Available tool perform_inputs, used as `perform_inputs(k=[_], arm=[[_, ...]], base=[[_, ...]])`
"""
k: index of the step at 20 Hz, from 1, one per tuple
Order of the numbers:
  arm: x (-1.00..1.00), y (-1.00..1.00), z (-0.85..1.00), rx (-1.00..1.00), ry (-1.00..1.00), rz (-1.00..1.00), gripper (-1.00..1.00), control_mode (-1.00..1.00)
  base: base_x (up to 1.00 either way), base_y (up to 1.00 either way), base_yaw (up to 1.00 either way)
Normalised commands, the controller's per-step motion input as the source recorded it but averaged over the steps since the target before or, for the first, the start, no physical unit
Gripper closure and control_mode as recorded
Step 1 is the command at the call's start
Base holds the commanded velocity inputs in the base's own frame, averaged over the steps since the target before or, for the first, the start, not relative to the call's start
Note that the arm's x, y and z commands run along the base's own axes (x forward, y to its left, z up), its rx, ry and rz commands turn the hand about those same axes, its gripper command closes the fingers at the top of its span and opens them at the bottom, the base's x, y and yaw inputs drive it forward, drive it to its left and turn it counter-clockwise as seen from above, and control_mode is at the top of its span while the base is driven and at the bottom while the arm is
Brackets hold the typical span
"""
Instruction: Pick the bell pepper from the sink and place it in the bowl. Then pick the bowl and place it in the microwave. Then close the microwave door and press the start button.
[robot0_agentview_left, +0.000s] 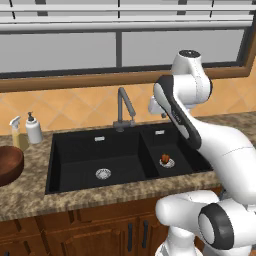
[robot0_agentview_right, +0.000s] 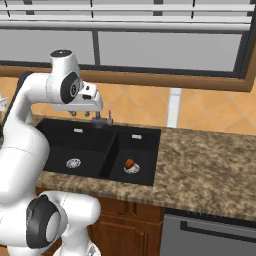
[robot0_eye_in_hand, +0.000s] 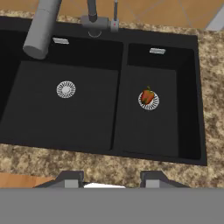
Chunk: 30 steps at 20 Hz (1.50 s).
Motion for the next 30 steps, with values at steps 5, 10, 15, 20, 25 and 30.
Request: perform_inputs(k=[5, 10, 15, 20, 25, 30], arm=[[-0.47, -0.03, -0.01, 0.00, -0.09, 0.00, -1.00, -1.00], [-0.93, -0.32, -0.25, 0.00, -0.02, 0.00, -1.00, -1.00], [-0.08, -0.55, -0.47, 0.05, 0.10, 0.00, -1.00, -1.00], [0.27, -0.37, -0.51, 0.10, 0.11, -0.05, -1.00, -1.00], [0.29, -0.16, -0.38, 0.01, 0.19, -0.13, -1.00, -1.00], [0.47, -0.03, -0.37, 0.02, 0.19, -0.22, -1.00, -1.00]], base=[[0.00, 0.00, 0.00], [0.00, 0.00, 0.00], [0.00, 0.00, 0.00], [0.00, 0.00, 0.00], [0.00, 0.00, 0.00], [0.00, 0.00, 0.00]])
